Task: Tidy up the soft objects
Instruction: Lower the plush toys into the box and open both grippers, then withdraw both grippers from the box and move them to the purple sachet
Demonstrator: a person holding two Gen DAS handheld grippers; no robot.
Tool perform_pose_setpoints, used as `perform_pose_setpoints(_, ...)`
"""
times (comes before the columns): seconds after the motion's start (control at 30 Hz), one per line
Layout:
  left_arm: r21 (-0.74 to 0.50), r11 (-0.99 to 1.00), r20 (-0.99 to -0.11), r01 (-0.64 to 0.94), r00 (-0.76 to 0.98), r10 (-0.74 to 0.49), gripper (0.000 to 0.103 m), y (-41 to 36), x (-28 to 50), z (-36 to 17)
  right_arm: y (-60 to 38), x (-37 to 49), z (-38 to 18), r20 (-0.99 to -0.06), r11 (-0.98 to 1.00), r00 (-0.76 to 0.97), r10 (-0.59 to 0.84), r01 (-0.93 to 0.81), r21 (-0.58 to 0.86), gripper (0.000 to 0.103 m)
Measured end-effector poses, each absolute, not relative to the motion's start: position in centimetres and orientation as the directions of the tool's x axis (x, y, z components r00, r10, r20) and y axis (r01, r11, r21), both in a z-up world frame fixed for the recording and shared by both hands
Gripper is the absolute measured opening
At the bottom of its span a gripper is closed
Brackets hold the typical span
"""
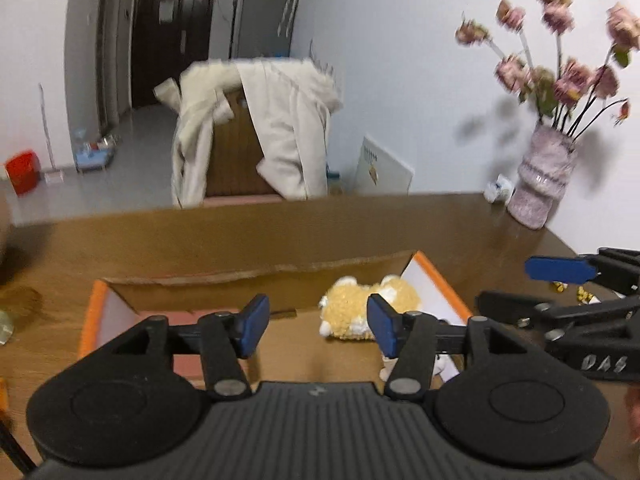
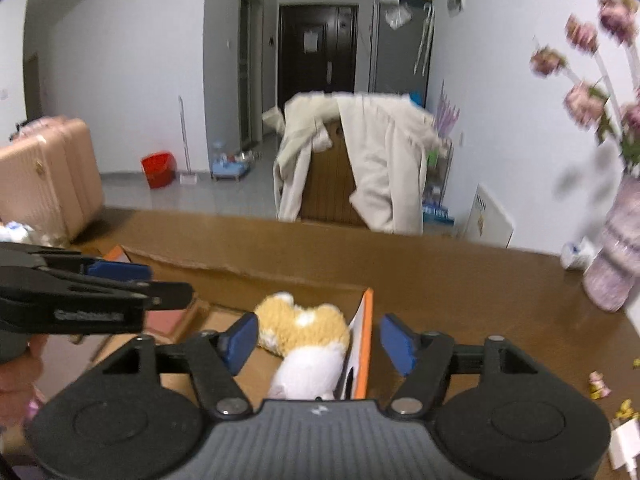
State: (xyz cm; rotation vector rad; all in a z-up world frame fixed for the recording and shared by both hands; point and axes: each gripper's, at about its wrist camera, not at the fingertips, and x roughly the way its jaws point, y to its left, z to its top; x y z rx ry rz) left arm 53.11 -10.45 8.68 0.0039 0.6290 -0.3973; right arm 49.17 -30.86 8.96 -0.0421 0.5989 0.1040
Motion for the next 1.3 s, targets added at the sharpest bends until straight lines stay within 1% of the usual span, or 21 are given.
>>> perform_pose_setpoints(0.07,-0.101,0.927,-0.544,0.361,0.76,-0.355,0.062,-9.8,51.1,10.6,-31.3,47.0,10.7,-0.542,0.994,0.836,0.081,-0.107,-0.018,0.07)
perform_pose_setpoints(0.2,-0.059,0.929,-0.485,0.366,0.803,-0.347,0.065,-8.8,46.2,14.2,-31.9,42.4,13.2,-0.506,0.993,0.857,0.093,-0.118,-0.018,0.071)
perform_pose_setpoints(0.23,-0.048,0.929,-0.473,0.366,0.811,-0.344,0.067,-8.5,44.9,14.9,-32.0,41.4,13.6,-0.498,0.992,0.862,0.099,-0.126,-0.022,0.072)
perform_pose_setpoints(0.43,-0.009,0.939,-0.408,0.344,0.856,-0.317,0.074,-6.8,36.6,16.7,-32.3,34.1,15.0,-0.439,0.985,0.885,0.157,-0.174,0.002,0.076)
perform_pose_setpoints(0.5,0.015,0.948,-0.392,0.318,0.874,-0.287,0.075,-6.2,33.7,16.4,-32.4,31.7,14.9,-0.425,0.982,0.887,0.178,-0.189,0.016,0.077)
perform_pose_setpoints(0.57,0.034,0.95,-0.367,0.31,0.888,-0.276,0.08,-5.6,30.7,15.7,-32.3,29.0,14.5,-0.408,0.978,0.891,0.201,-0.209,0.024,0.079)
perform_pose_setpoints(0.63,0.038,0.954,-0.357,0.297,0.896,-0.265,0.081,-4.9,27.8,14.8,-32.1,26.7,14.0,-0.397,0.974,0.892,0.215,-0.225,0.023,0.079)
perform_pose_setpoints(0.8,0.023,0.955,-0.34,0.296,0.901,-0.271,0.084,-3.9,21.5,12.6,-31.6,20.7,11.9,-0.353,0.964,0.899,0.26,-0.263,0.04,0.081)
perform_pose_setpoints(0.87,0.027,0.958,-0.32,0.284,0.911,-0.261,0.087,-3.7,19.0,11.6,-31.4,18.3,11.0,-0.337,0.96,0.9,0.277,-0.276,0.052,0.085)
perform_pose_setpoints(0.93,0.008,0.961,-0.304,0.278,0.916,-0.262,0.09,-3.2,16.6,10.4,-31.0,16.0,10.0,-0.324,0.957,0.902,0.287,-0.286,0.05,0.085)
perform_pose_setpoints(1.03,-0.029,0.964,-0.314,0.265,0.913,-0.26,0.09,-2.5,13.5,8.3,-30.3,13.2,8.5,-0.315,0.953,0.901,0.297,-0.298,0.046,0.086)
perform_pose_setpoints(1.17,-0.003,0.975,-0.327,0.221,0.921,-0.21,0.092,-1.6,9.9,5.4,-29.4,9.8,6.3,-0.314,0.952,0.899,0.304,-0.301,0.061,0.087)
perform_pose_setpoints(1.3,-0.053,0.978,-0.37,0.202,0.906,-0.207,0.092,0.1,8.1,3.4,-27.8,7.5,3.8,-0.34,0.951,0.889,0.308,-0.303,0.07,0.088)
